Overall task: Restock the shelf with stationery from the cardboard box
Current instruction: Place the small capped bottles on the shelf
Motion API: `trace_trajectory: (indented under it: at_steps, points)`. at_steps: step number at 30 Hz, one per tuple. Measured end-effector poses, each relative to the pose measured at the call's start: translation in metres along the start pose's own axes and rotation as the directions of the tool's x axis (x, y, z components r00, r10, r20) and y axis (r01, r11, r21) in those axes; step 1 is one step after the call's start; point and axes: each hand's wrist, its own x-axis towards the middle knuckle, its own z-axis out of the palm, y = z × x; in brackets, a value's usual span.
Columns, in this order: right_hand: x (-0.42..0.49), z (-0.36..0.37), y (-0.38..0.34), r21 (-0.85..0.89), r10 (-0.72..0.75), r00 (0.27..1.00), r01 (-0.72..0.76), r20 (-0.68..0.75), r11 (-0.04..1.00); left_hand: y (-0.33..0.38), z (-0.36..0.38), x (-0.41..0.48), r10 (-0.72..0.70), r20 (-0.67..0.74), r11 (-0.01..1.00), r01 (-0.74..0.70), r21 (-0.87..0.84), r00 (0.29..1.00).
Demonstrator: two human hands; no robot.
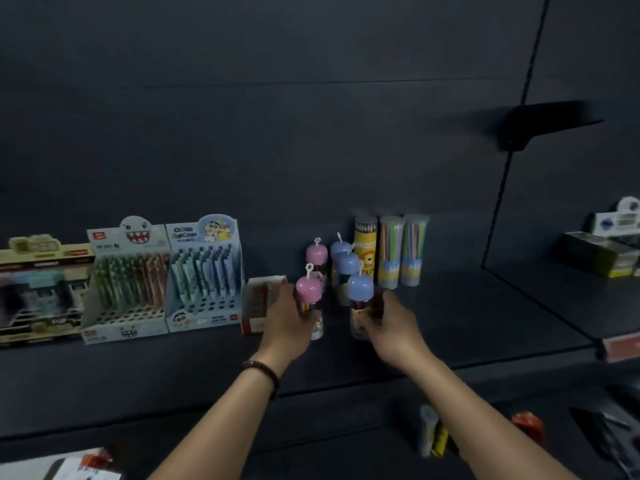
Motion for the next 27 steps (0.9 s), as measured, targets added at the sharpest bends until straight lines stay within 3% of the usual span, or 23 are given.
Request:
trace_trajectory:
  at_steps: [6,12,27]
  points:
    - [0.045,0.022,0.024,0.033,-0.105,0.994,0.105,-0.016,0.994,-0.008,0.032,0.046,0.028,-0.117,0.997,-0.020,0.069,0.993]
    - [0.055,0.027,0.030,0.067,-0.129,0.989,0.133,-0.070,0.989,-0.011,0.048,0.068,0.109,-0.252,0.953,-0.029,0.302,0.962]
    - [0.059,0.024,0.032,0.066,-0.132,0.991,0.134,-0.039,0.989,-0.008,0.067,0.080,0.109,-0.214,0.964,-0.051,0.260,0.971]
